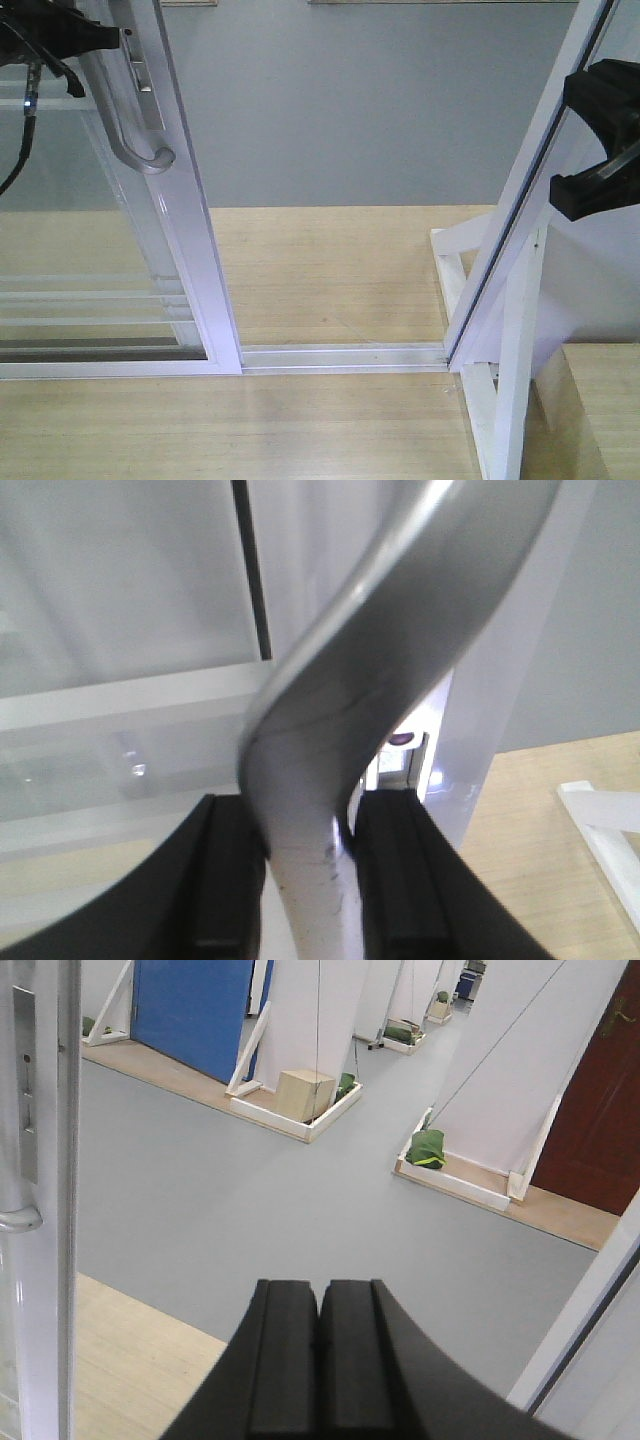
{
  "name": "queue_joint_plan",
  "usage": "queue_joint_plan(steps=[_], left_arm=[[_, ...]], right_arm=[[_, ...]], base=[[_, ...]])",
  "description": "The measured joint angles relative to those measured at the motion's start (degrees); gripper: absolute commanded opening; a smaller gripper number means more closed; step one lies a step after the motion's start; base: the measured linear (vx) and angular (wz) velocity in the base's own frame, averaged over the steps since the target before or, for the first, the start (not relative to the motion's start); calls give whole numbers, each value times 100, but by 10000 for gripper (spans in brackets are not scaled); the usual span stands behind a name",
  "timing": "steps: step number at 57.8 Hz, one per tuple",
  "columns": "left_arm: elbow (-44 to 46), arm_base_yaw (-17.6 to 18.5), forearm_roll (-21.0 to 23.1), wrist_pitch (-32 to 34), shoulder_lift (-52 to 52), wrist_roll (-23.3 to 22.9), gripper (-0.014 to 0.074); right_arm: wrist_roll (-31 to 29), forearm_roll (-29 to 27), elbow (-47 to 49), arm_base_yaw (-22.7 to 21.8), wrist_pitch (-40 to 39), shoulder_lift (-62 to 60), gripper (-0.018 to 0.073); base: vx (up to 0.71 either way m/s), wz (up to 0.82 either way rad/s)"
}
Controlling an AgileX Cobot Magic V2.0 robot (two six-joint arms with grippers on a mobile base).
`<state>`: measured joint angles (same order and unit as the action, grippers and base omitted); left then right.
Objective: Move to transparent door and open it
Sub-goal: 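Pull the handle with the left gripper, sliding the door open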
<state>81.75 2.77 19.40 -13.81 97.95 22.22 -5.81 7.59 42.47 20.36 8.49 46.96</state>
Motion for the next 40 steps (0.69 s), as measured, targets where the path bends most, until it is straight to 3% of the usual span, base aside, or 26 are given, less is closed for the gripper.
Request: queue_joint_plan(steps=[18,40], left_arm=[[-538,-101,-113,431,-785,51,0],[-2714,-66,-215,502,-2921,70,0]], right_arm=[[0,-5,0,0,-39,0,-4],[11,-21,0,0,-39,0,-4]], base=[[0,0],[0,0]])
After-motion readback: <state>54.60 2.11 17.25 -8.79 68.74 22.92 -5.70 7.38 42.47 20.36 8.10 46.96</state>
